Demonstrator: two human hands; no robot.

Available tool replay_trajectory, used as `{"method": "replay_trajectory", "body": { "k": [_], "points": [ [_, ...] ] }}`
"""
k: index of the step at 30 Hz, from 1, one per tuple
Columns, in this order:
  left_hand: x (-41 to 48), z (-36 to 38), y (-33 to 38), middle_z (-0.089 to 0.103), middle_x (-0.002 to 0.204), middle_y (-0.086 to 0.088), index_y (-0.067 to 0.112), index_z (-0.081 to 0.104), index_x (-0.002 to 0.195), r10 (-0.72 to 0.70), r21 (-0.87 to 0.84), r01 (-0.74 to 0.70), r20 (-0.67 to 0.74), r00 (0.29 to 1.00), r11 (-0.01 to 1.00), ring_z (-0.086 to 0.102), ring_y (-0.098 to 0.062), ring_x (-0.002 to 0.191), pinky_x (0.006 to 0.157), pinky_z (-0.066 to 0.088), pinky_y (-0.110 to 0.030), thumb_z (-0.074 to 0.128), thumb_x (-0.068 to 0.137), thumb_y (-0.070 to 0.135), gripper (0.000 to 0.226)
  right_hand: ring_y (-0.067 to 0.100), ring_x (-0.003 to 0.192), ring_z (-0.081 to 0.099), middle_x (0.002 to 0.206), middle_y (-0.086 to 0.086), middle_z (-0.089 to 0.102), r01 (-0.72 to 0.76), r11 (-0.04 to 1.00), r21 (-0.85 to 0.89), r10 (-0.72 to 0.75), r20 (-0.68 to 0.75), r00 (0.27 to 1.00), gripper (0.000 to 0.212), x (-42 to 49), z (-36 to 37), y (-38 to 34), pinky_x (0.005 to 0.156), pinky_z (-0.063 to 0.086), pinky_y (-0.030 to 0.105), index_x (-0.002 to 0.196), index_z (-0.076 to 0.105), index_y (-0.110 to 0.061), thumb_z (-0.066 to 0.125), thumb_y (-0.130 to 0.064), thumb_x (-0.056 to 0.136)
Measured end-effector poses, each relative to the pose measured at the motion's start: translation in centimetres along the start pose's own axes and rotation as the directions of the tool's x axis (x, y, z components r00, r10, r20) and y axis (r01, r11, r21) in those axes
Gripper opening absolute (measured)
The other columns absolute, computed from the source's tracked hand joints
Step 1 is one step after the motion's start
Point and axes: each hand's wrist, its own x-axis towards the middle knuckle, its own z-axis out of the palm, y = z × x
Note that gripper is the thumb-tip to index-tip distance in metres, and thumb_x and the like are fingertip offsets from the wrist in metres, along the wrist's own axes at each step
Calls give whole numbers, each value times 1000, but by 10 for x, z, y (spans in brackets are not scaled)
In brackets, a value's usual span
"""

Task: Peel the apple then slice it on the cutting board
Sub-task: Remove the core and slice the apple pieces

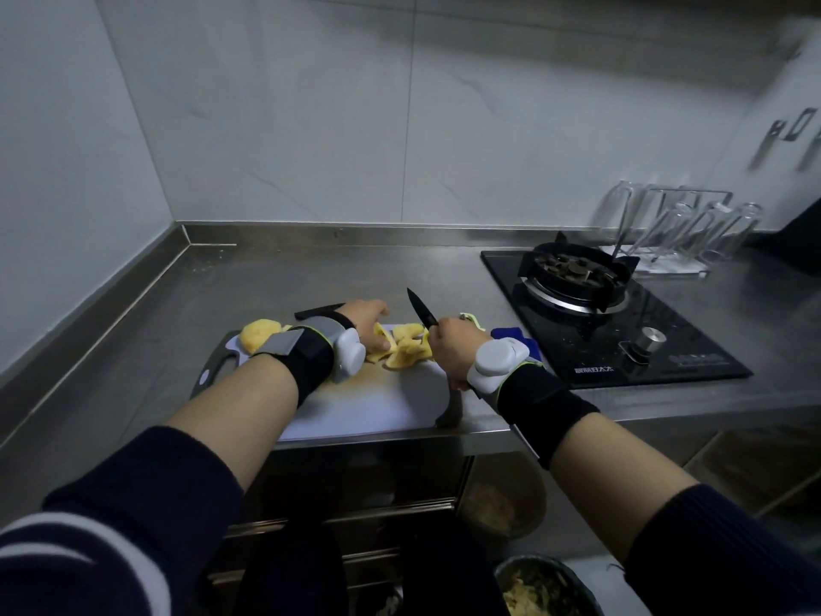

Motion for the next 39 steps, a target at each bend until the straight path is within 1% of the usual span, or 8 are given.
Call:
{"method": "replay_trajectory", "body": {
  "k": [3, 8, 12, 16, 21, 25, 29, 39],
  "points": [
    [0, 2, -1, 44, 135, -14, 17, 46, 136, -27, 9, 27, -46, 999, 1000, 51, -34, 118, 98, 45, -39, 77, 79, 35, 67, 33, 107, 59, 119, 15, 59, -75, 991, 109, 77, -13, 997, 31, -2, -1, -6, 71, 37, 32, 125, 51, 1, 41, -3, 96],
    [-7, 2, -12, 40, 126, -14, 13, 59, 114, -112, -176, 65, -271, 956, 982, 51, -35, 111, 96, 43, -37, 79, 77, 29, 46, 33, 99, 61, 104, 16, 64, -195, 890, 411, 198, 37, 979, 25, -4, 4, -9, 77, 40, 30, 93, 56, -9, 35, -19, 100],
    [-19, -10, -29, 54, 121, -13, 13, 61, 111, -230, -343, 91, -391, 891, 935, 55, -32, 108, 92, 45, -36, 82, 74, 30, 46, 30, 95, 60, 101, 13, 63, -123, 917, 380, 108, 61, 992, 32, -7, 14, -20, 86, 42, 33, 99, 60, -12, 34, -29, 99],
    [-35, -8, -38, 57, 103, -5, 18, 59, 100, -200, -409, 58, -312, 929, 911, 57, -26, 92, 75, 48, -31, 83, 74, 28, 37, 34, 105, 59, 113, 16, 63, -60, 941, 332, 10, 152, 988, 36, -9, 25, -36, 80, 41, 34, 113, 62, -6, 37, -28, 100],
    [-48, 12, -37, 64, 91, -7, 19, 61, 98, -175, -473, 78, -164, 971, 878, 65, -26, 82, 83, 56, -36, 79, 78, 34, 31, 34, 107, 59, 116, 15, 63, -143, 945, 294, 105, 141, 984, 32, -7, 25, -31, 83, 45, 37, 116, 62, -8, 41, -25, 99],
    [-55, 20, -24, 61, 96, -9, 4, 57, 114, -203, -832, 148, 44, 978, 535, 69, -21, 72, 70, 61, -28, 63, 93, 13, 24, 35, 107, 59, 115, 18, 62, -143, 928, 344, 109, 116, 987, 32, -8, 18, -40, 85, 46, 38, 115, 61, -5, 39, -21, 99],
    [-60, 18, -21, 57, 103, -14, 2, 59, 106, -217, -932, 150, 79, 973, 331, 64, -23, 85, 64, 60, -28, 57, 95, 5, 12, 34, 105, 60, 113, 16, 63, -139, 933, 332, 110, 105, 988, 31, -10, 12, -46, 84, 46, 38, 112, 62, -6, 39, -21, 98],
    [-55, 32, -33, 64, 92, -11, 0, 61, 105, -315, -955, 79, -15, 949, 285, 64, -17, 77, 59, 58, -21, 76, 81, 19, 34, 34, 104, 60, 112, 15, 63, -123, 938, 324, 98, 92, 991, 32, -10, 6, -54, 81, 45, 37, 112, 62, -7, 37, -23, 99]
  ]
}}
